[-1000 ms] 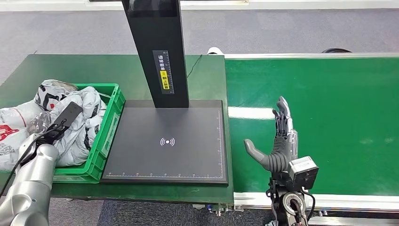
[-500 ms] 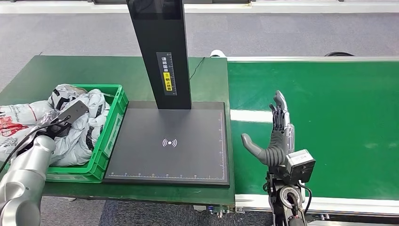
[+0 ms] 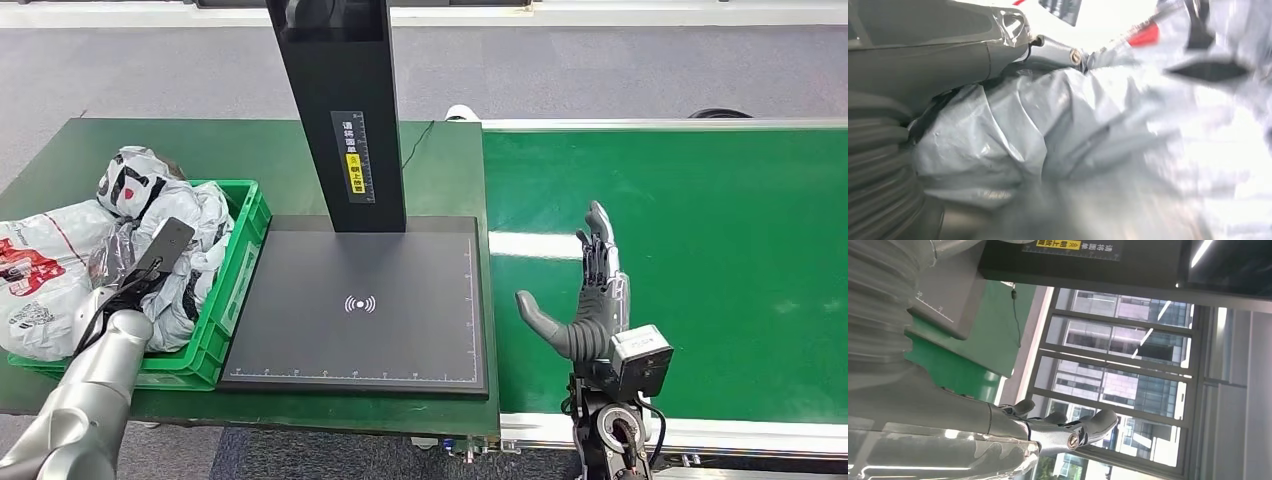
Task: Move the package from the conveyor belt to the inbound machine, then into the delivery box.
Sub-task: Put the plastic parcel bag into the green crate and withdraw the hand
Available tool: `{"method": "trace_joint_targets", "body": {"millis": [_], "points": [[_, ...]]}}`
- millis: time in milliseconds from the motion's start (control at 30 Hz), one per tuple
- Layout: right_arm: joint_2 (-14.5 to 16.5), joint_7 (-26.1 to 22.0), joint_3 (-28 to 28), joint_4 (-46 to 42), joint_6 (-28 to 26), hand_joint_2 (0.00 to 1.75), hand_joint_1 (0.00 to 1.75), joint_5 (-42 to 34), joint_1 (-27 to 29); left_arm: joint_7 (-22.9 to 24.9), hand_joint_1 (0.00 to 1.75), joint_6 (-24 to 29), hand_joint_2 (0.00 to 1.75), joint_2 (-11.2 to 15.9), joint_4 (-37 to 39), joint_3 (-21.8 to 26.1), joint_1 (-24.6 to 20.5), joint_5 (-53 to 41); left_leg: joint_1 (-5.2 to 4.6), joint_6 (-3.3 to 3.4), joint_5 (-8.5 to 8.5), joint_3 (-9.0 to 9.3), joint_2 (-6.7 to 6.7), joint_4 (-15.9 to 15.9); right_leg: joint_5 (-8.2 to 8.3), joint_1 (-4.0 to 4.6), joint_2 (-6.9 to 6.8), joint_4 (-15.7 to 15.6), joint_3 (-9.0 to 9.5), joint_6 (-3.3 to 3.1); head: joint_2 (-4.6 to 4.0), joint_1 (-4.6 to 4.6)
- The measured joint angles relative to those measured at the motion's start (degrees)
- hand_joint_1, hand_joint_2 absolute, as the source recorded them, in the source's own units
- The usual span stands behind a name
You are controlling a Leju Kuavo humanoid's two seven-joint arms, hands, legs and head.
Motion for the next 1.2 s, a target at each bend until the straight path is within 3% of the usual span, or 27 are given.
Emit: {"method": "trace_joint_targets", "body": {"millis": [167,467,867,1067,1200], "points": [[-0.1,0.0,0.1,-0.1,-0.6,1.75,0.0,-0.8,0.3,-10.6,0.0,6.6,1.75,-4.0,-10.8,-1.6,4.7,12.9,-0.02,0.02,-0.02,-0.3,0.03,0.0,0.02,-0.03,0.05,0.0,-0.27,0.02,0.0,-0.03],[-0.4,0.0,0.6,0.2,-1.1,1.75,0.0,-1.1,0.0,-12.7,0.0,9.3,1.75,-8.8,-19.8,-8.4,9.3,16.0,-0.01,0.02,-0.05,-0.47,0.04,0.0,0.02,-0.03,0.06,0.0,-0.41,0.02,0.0,-0.03],[-0.7,-0.1,0.6,0.8,-1.0,1.75,0.0,-1.2,-0.4,-11.9,0.0,11.2,1.75,-10.6,-21.6,-11.1,11.3,17.1,0.02,0.02,-0.05,-0.57,0.23,0.0,0.04,0.01,0.27,0.0,-0.57,0.01,0.0,-0.03],[-0.7,-0.2,0.6,2.0,-0.8,1.75,0.0,-1.2,-1.5,-19.7,0.0,18.7,1.75,-10.8,-25.0,-10.9,13.6,22.8,0.08,0.01,-0.05,-0.77,0.37,0.0,0.08,0.06,0.39,0.0,-0.82,-0.05,0.0,-0.03],[-0.7,-0.2,0.6,2.7,-0.8,1.75,0.0,-1.2,-2.1,-20.6,0.0,19.2,1.75,-10.8,-27.2,-10.8,14.9,23.2,0.08,0.01,-0.05,-0.95,0.37,0.0,0.08,0.06,0.39,0.0,-0.98,-0.05,0.0,-0.03]]}}
